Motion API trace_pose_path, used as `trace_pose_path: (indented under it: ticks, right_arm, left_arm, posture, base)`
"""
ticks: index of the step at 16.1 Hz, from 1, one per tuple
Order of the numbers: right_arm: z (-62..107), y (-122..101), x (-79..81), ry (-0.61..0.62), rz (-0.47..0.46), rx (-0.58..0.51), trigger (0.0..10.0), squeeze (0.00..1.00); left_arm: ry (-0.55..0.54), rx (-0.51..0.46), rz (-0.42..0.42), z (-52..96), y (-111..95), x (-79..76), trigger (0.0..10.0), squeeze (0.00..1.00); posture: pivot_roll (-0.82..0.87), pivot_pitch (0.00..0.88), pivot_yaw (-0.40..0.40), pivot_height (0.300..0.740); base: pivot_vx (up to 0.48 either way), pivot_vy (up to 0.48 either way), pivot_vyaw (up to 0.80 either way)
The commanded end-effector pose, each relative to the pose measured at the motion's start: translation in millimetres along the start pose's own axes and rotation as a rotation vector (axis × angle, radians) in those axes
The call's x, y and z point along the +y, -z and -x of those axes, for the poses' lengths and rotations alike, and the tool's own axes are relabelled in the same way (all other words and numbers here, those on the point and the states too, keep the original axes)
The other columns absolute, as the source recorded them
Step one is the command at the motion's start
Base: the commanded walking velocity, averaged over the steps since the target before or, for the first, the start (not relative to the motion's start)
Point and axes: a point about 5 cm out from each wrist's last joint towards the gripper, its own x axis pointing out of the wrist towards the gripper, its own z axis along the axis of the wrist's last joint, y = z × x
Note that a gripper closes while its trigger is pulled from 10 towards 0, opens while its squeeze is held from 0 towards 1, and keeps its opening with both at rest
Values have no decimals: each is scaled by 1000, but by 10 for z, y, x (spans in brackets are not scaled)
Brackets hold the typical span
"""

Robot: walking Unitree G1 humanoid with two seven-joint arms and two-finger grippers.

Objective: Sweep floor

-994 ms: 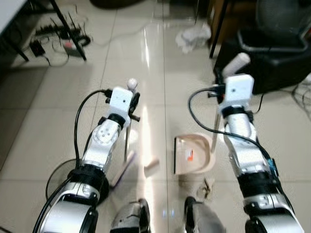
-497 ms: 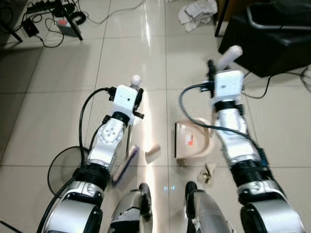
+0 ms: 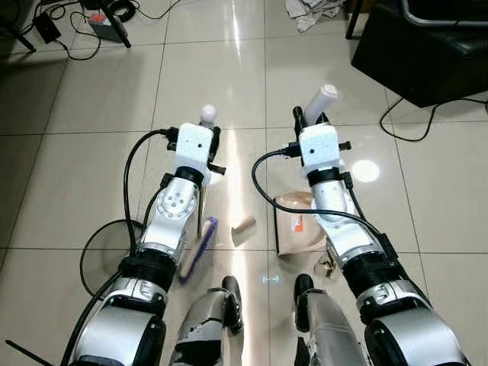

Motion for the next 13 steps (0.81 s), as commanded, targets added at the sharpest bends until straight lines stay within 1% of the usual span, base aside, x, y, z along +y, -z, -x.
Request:
trace_pose_path:
  ticks: [1, 2, 3, 4, 5, 7, 9, 11, 13]
  right_arm:
    - [15, -50, 146, -27, 8, -31, 10000, 0]
    - [32, -54, 199, -32, -4, -30, 10000, 0]
    - [77, -55, 286, -52, -10, -29, 10000, 0]
    - [108, -55, 323, -56, -19, -28, 10000, 0]
    - [164, -49, 357, -56, -33, -23, 10000, 0]
    - [265, -3, 374, -27, -57, 6, 10000, 0]
    - [287, 16, 376, -16, -64, 17, 10000, 0]
    - [314, 48, 349, 34, -109, 49, 10000, 0]
    - [314, 62, 325, 61, -128, 63, 10000, 0]
  left_arm:
    - [-37, 49, 70, 27, 90, -26, 10000, 0]
    - [-43, 52, 97, 20, 85, -54, 10000, 0]
    - [-71, 54, 145, 9, 72, -78, 10000, 0]
    - [-85, 50, 171, 3, 61, -87, 10000, 0]
    - [-90, 39, 180, -13, 34, -112, 10000, 0]
    - [-108, 30, 246, -48, -11, -161, 10000, 0]
    - [-116, 25, 300, -66, -36, -176, 10000, 0]
    - [-71, -10, 377, -90, -126, -260, 10000, 0]
    - [-44, -25, 420, -104, -169, -300, 10000, 0]
  posture:
    - [104, 404, 135, 740]
    - [105, 402, 135, 740]
    - [102, 395, 136, 740]
    - [95, 379, 134, 740]
    - [92, 379, 134, 740]
    - [86, 387, 138, 740]
    - [82, 388, 138, 740]
    - [77, 368, 138, 740]
    - [76, 359, 136, 740]
  base:
    - [0, 0, 0]
    - [0, 0, 0]
    - [0, 0, 0]
    - [0, 0, 0]
    - [0, 0, 0]
    - [0, 0, 0]
    - [0, 0, 0]
    - [0, 0, 0]
    - [0, 0, 0]
